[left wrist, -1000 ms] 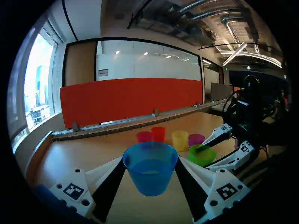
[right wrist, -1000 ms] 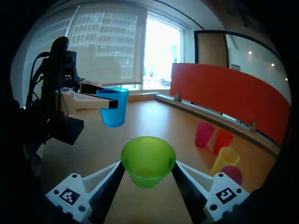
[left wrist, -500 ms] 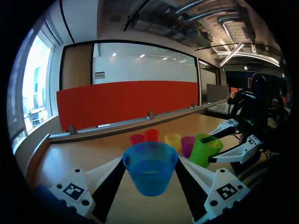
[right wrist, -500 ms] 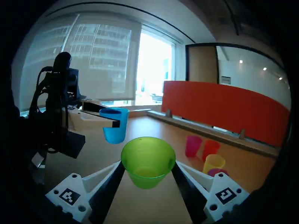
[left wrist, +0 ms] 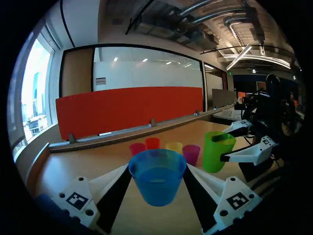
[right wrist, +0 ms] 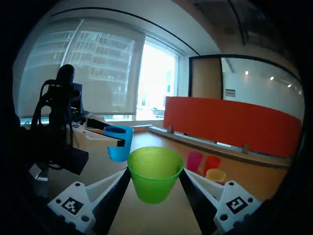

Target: Pour water

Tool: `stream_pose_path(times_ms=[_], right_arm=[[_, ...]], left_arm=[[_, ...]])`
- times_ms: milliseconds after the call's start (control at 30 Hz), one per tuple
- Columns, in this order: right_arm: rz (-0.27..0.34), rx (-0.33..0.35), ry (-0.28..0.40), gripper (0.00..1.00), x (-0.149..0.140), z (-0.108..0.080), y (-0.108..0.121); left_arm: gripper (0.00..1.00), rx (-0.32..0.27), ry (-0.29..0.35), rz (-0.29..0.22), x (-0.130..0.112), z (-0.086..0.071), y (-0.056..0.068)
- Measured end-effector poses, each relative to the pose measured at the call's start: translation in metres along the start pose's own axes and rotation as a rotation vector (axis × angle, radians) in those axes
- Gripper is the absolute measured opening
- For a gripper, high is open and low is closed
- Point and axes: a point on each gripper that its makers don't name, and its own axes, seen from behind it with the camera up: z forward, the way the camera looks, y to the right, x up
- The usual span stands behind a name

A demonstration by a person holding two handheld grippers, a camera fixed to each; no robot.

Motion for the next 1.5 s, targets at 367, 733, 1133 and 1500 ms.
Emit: stream_pose_path(times_ms=[367, 733, 1133, 1500], right_arm=[[0.024, -0.005, 0.016, 0.91, 0.004, -0.011, 0.0], [0.042, -0.002, -0.008, 0.9, -0.005, -0.026, 0.002], [0.027, 0.013, -0.036, 0.9, -0.017, -0.035, 0.003], [0.015, 0.041, -0.076, 0.9, -0.031, -0.038, 0.001]], left_arm=[[0.87, -0.032, 0.007, 0.022, 0.004, -0.002, 0.014], [0.87, -0.08, 0.02, 0.077, 0.007, 0.003, 0.033], [0.87, -0.085, 0.047, 0.237, 0.017, 0.015, 0.049], [0.87, -0.098, 0.044, 0.372, 0.019, 0.026, 0.061]])
